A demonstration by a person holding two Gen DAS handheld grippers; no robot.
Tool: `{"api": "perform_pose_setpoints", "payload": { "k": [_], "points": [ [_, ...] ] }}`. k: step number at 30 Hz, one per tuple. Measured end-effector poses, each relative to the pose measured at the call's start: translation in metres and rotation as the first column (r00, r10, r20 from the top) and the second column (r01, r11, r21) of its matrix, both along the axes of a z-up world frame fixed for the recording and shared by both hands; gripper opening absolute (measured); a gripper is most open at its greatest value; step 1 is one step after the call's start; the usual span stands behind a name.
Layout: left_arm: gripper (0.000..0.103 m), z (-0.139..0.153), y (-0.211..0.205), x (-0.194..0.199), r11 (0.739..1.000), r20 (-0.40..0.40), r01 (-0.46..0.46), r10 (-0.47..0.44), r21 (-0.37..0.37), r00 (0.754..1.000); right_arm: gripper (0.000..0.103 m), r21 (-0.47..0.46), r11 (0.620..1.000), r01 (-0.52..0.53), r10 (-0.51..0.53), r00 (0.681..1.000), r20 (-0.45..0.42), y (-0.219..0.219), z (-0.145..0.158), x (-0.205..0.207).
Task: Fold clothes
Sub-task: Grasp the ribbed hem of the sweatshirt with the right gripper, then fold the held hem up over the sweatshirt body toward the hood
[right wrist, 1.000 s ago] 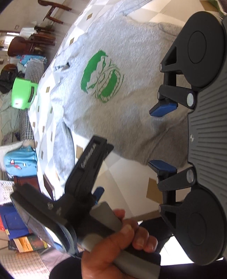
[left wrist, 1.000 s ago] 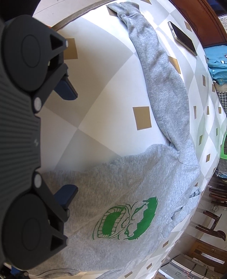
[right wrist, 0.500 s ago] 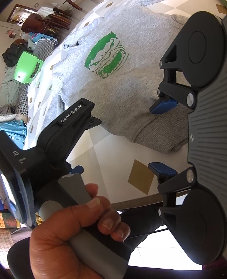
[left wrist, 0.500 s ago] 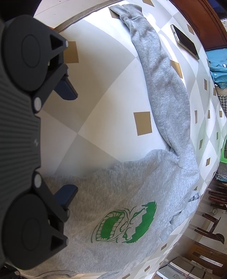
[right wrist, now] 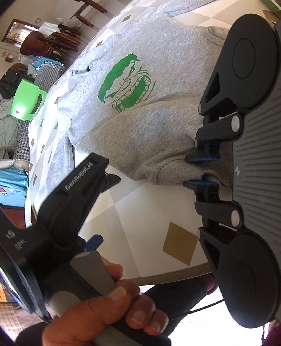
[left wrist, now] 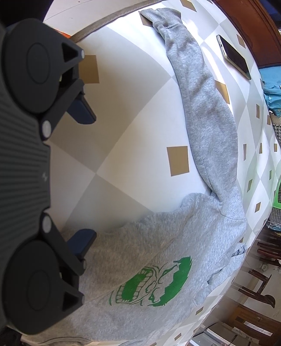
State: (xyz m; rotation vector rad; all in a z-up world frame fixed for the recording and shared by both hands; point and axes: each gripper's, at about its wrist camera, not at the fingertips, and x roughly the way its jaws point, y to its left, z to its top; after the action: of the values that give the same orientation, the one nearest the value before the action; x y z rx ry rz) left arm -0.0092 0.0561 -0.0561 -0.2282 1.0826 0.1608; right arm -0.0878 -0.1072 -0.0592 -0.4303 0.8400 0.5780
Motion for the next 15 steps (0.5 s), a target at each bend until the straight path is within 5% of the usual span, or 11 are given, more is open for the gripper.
{"api": "perform_pose_setpoints", "payload": {
  "k": [7,15],
  "points": [
    [0.103,0.001,0.001,0.000,1.000,0.005,-0.006,0.006,0.016,1.000,0.011,0.115,0.987,0.116,-0.119,0.993,0.024,-0.025,0.031,0.025],
    [0.103,-0.003,-0.014,0.003,0.999,-0.013,0.040,-0.039,0.036,0.999,0.011,0.138,0.974,0.178,-0.189,0.979,0.072,-0.046,0.062,0.069]
  ]
}}
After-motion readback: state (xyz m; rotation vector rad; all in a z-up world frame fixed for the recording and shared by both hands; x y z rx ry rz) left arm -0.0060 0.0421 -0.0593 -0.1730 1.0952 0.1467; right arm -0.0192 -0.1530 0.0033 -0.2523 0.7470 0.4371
